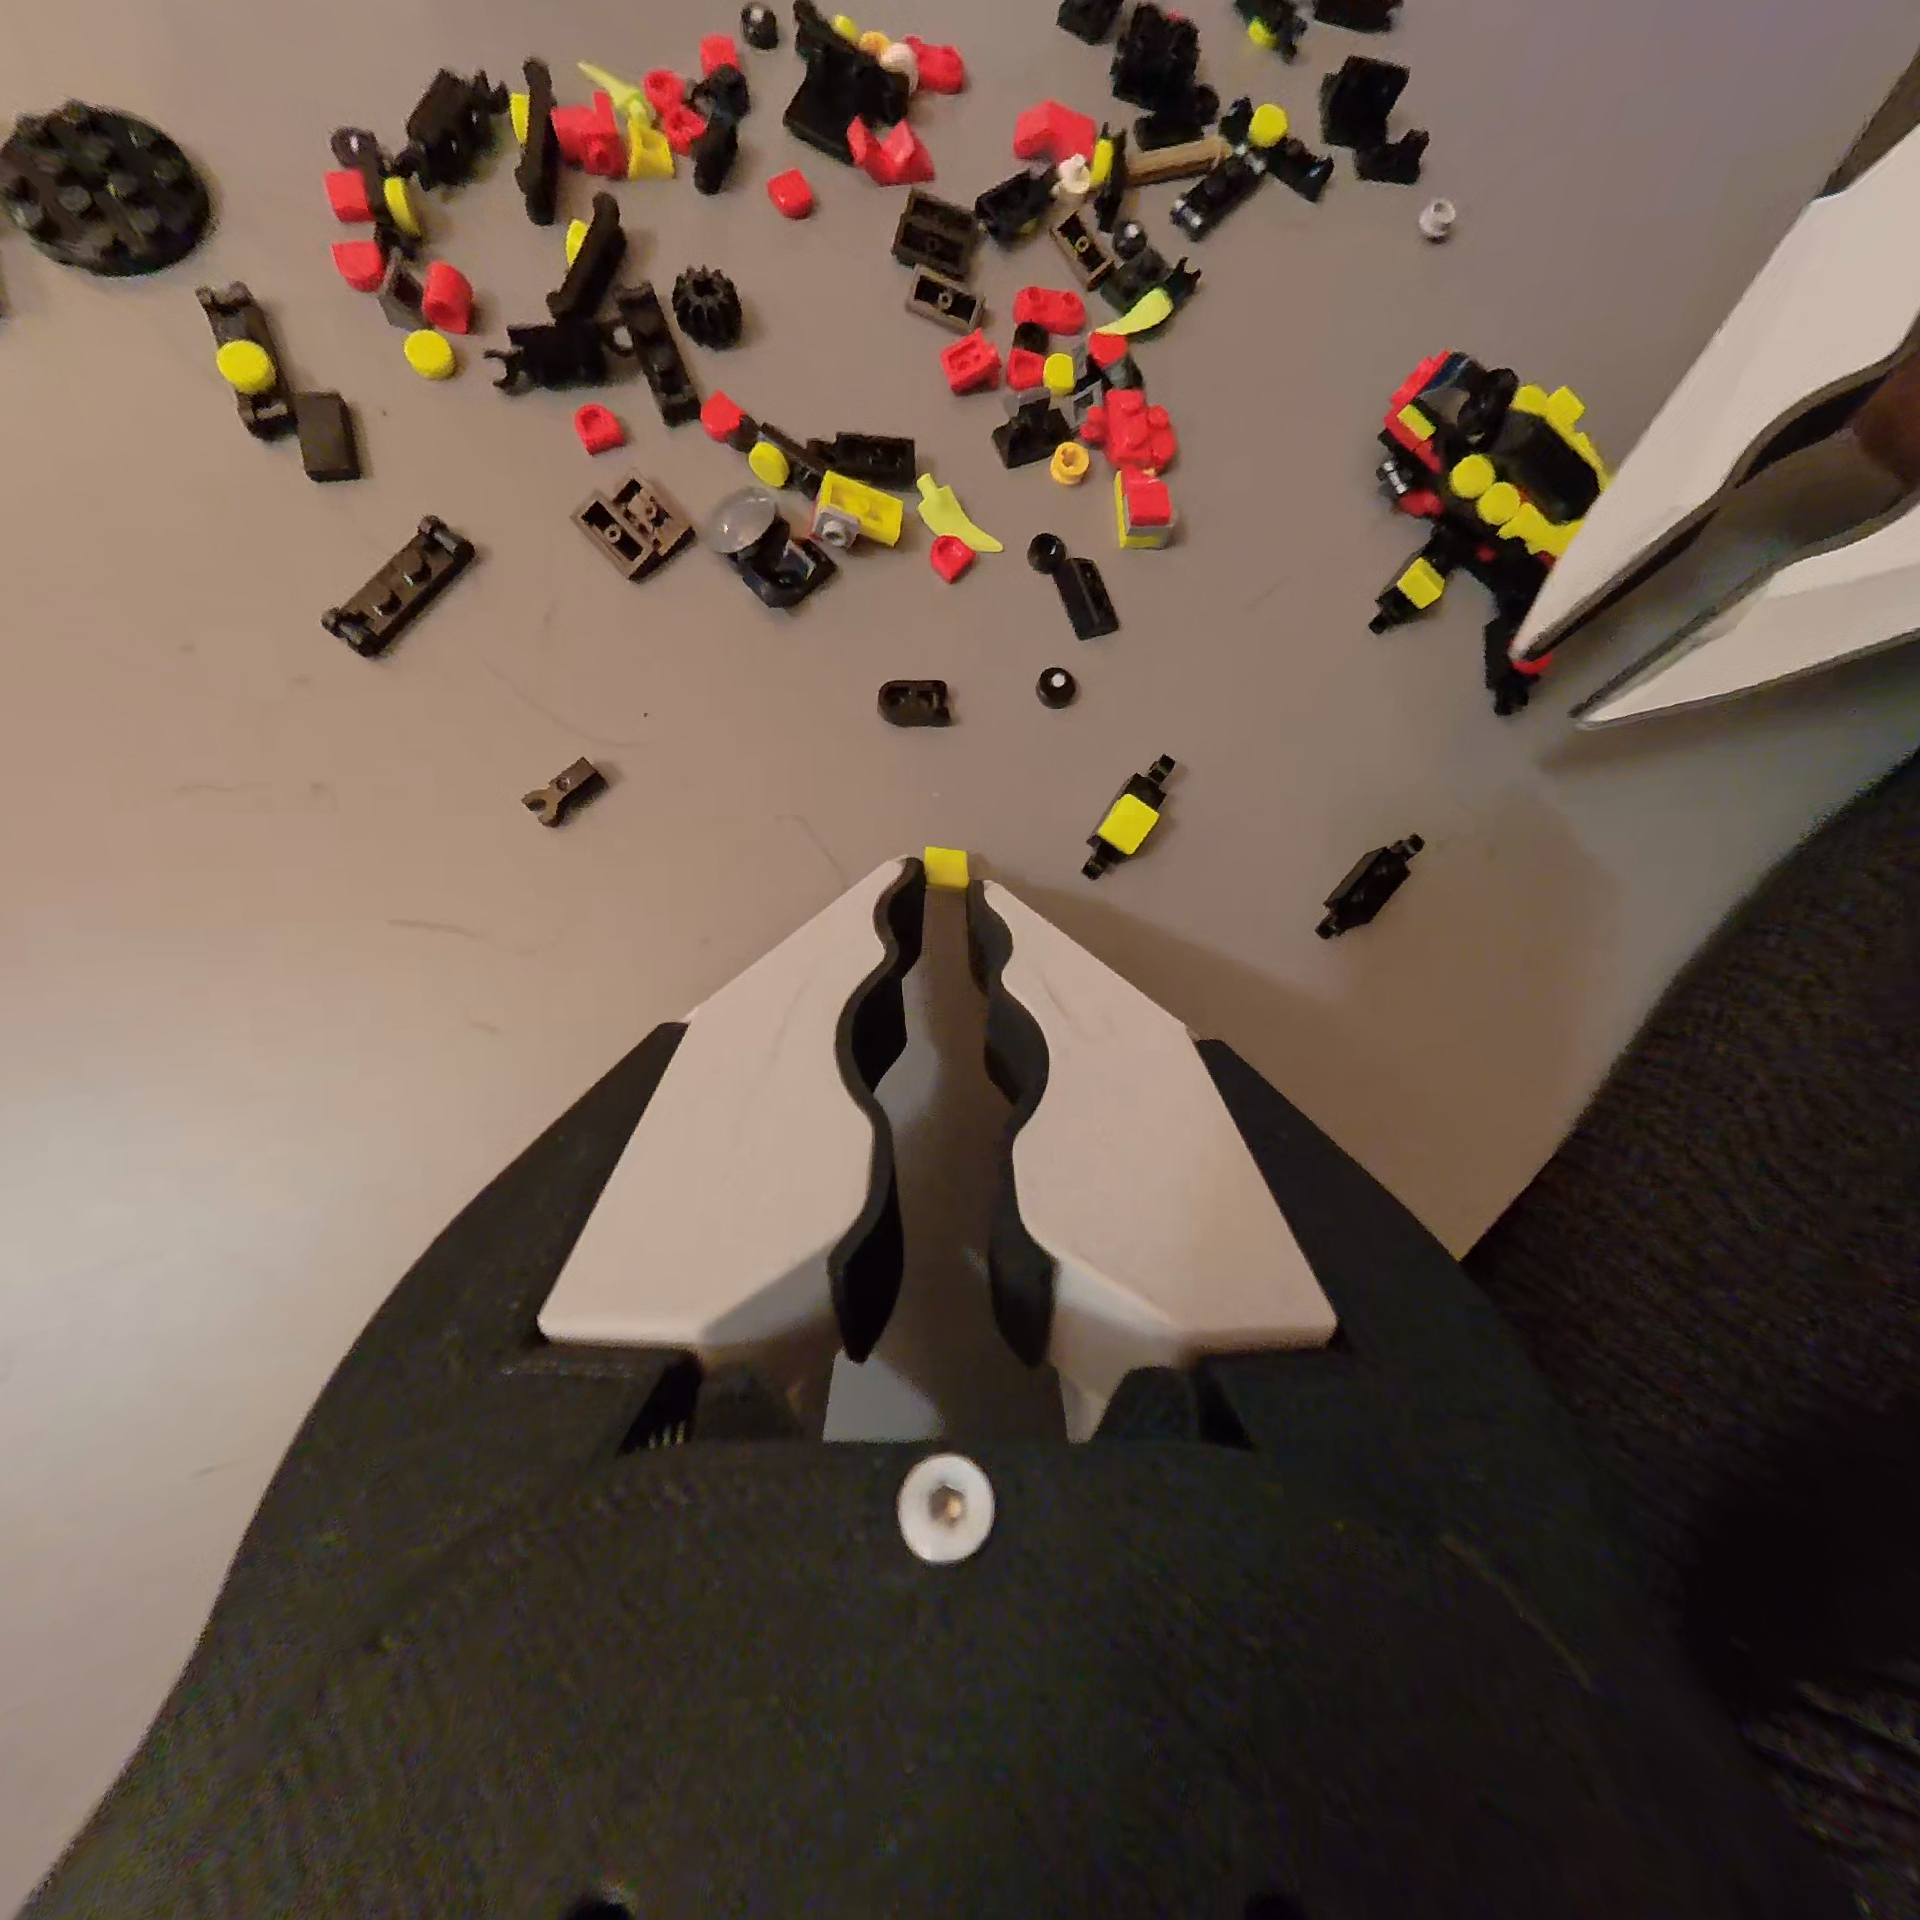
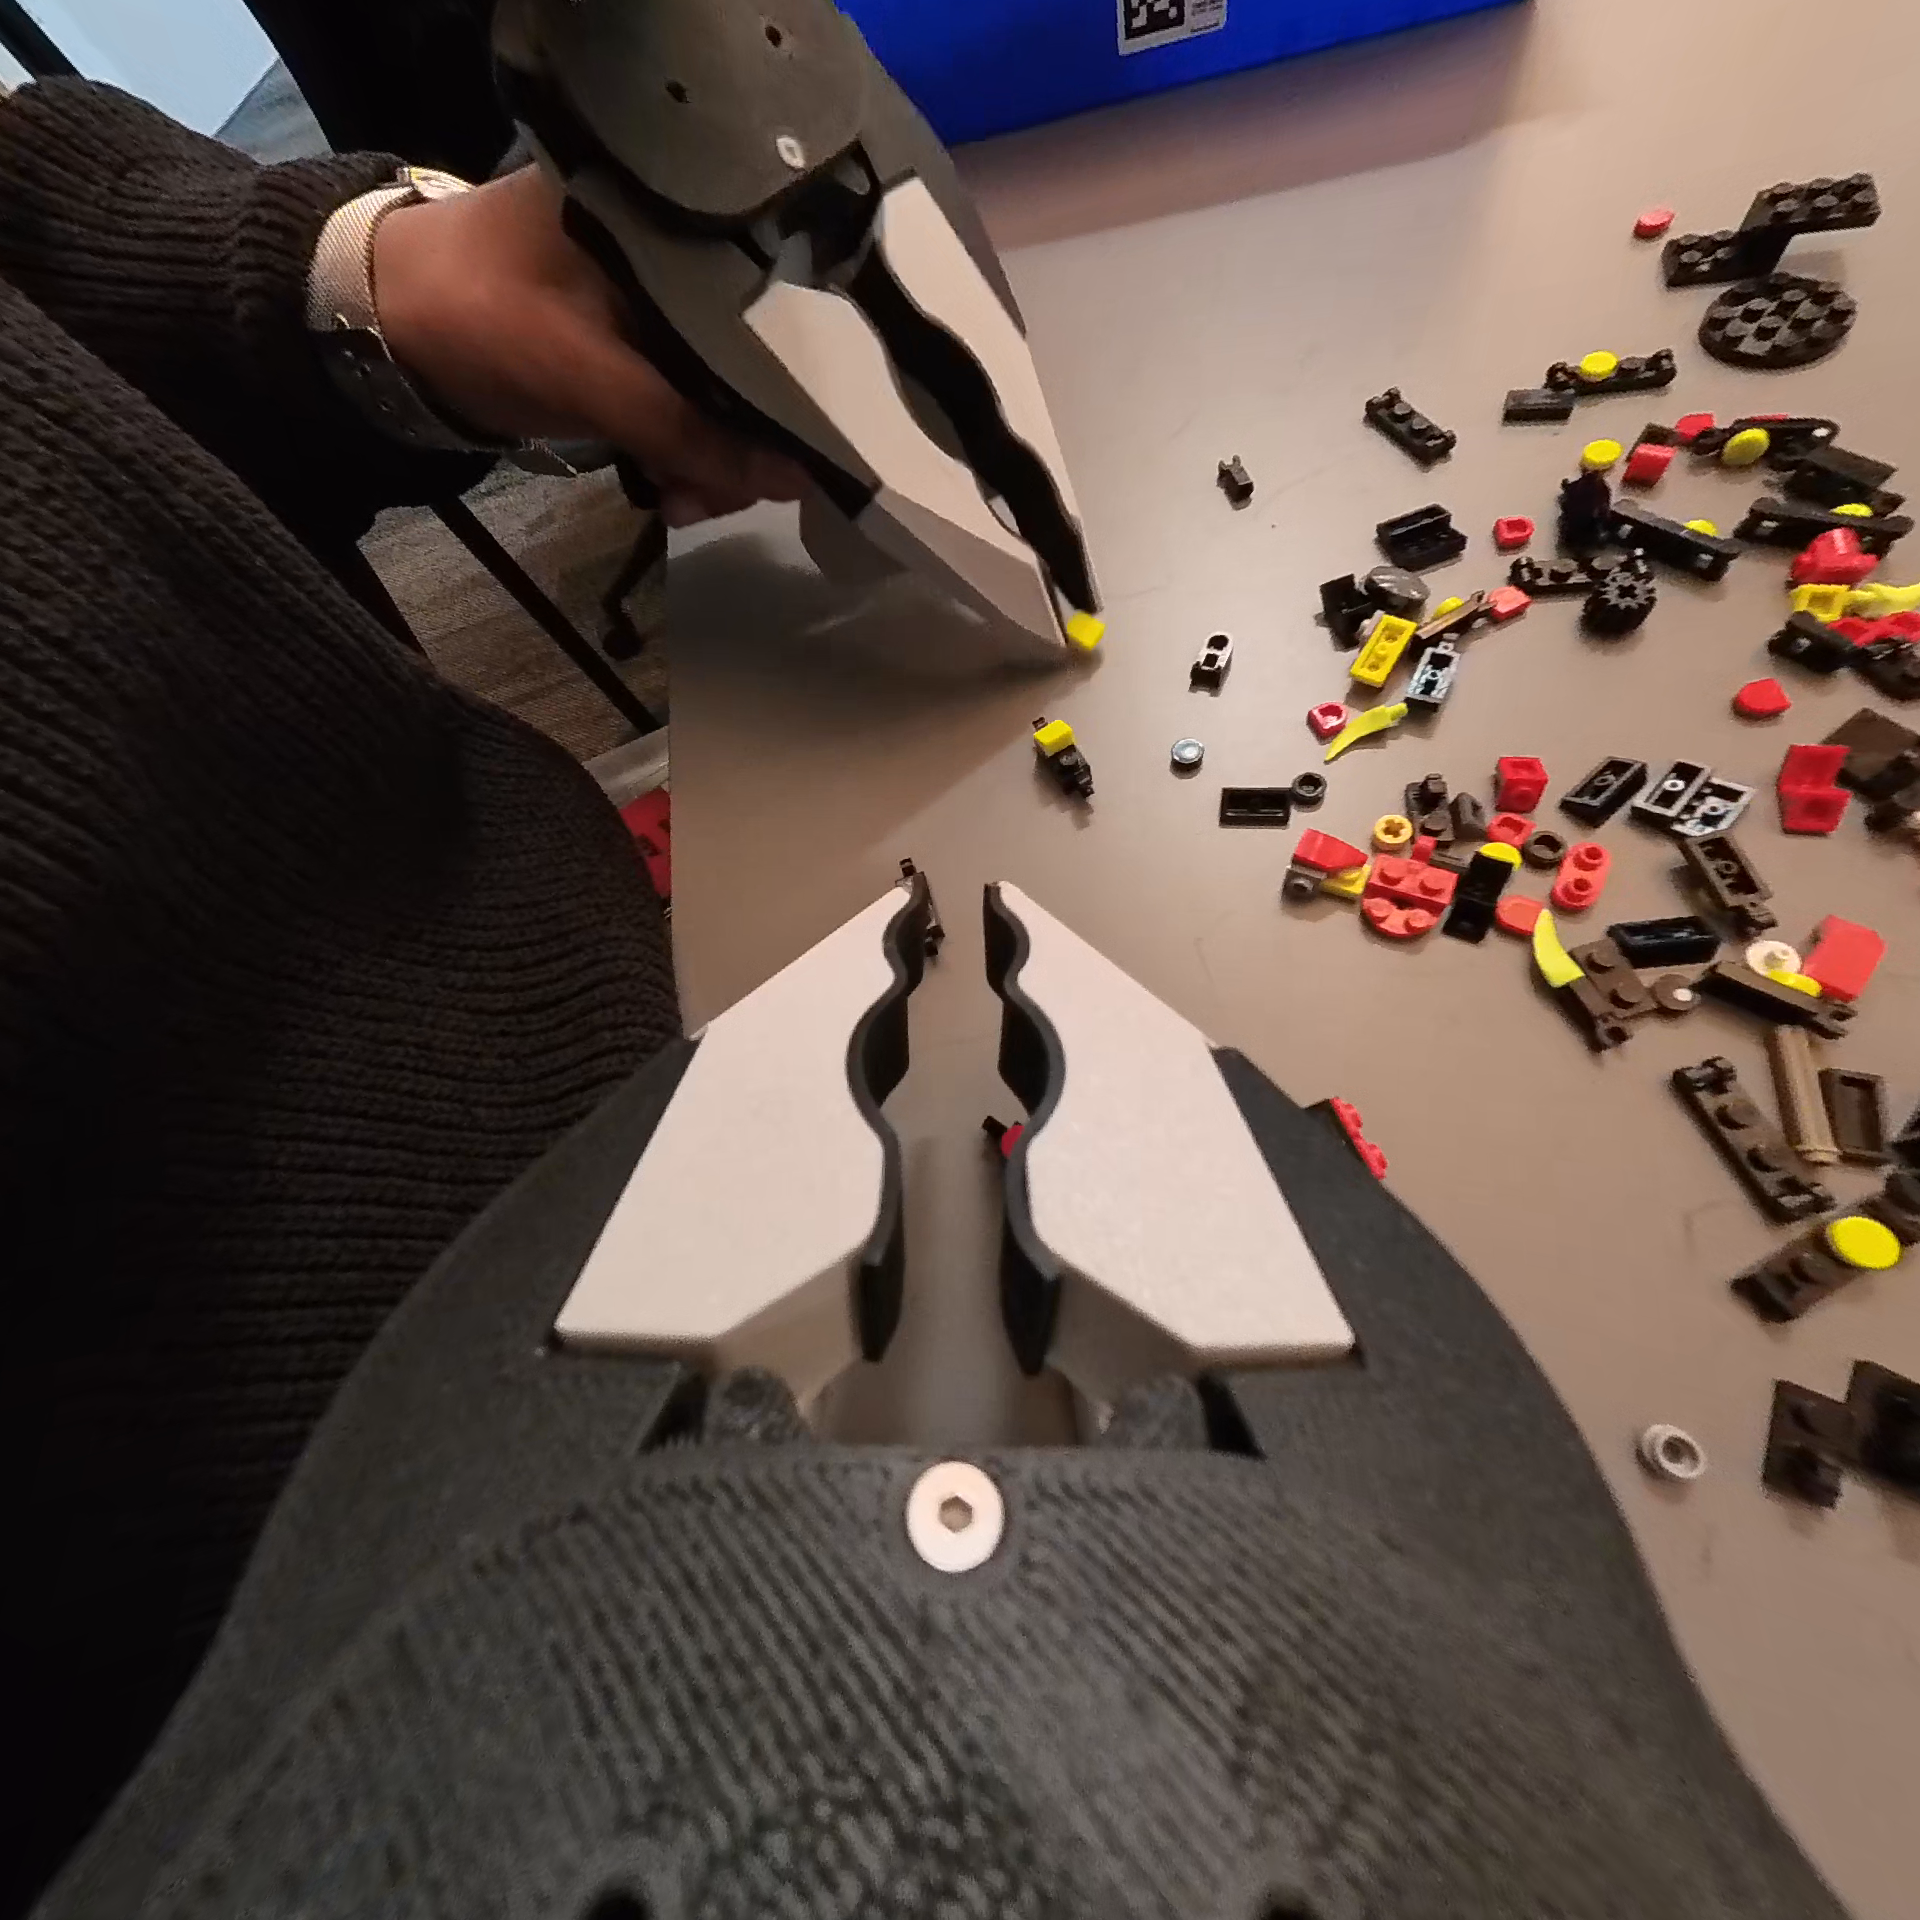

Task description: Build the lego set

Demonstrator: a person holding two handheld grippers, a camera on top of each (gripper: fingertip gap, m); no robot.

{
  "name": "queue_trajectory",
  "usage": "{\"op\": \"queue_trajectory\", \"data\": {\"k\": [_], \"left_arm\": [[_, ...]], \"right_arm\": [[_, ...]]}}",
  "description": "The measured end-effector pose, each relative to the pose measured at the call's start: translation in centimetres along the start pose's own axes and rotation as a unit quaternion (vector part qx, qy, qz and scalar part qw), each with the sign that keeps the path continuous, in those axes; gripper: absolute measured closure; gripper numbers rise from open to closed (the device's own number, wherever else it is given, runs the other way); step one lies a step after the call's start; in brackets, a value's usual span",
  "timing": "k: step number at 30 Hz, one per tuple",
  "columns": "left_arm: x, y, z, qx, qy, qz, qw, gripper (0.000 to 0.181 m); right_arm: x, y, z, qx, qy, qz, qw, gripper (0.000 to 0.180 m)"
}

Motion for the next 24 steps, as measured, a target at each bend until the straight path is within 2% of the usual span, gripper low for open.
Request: {"op": "queue_trajectory", "data": {"k": [2,6,11,16,24], "left_arm": [[-0.4,-0.6,-0.9,0.014,0.027,-0.018,0.999,0.175],[-1.2,-1.8,-4.9,0.045,0.134,-0.056,0.988,0.175],[-0.8,0.2,-7.4,0.109,0.186,-0.008,0.976,0.175],[-0.2,1.1,-8.4,0.154,0.186,0.014,0.97,0.175],[-0.2,0.5,-8.4,0.143,0.196,0.003,0.97,0.175]], "right_arm": [[0.0,0.0,0.0,0.0,0.001,0.001,1.0,0.17],[-0.1,0.1,-0.2,0.001,0.005,0.004,1.0,0.171],[-0.2,0.2,-0.1,0.005,0.004,0.005,1.0,0.171],[-0.2,0.5,0.1,0.007,-0.001,0.011,1.0,0.171],[0.1,0.9,0.3,0.002,-0.004,0.023,1.0,0.171]]}}
Point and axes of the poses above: each gripper's, where its closed fingertips meet, x out along the fingers, y out of its underside, z = x × y across the jaws, the point moved 1 cm from there along -x, back along the fingers, and after that the axes turned 7 degrees about -z, right-handed, at the moved point
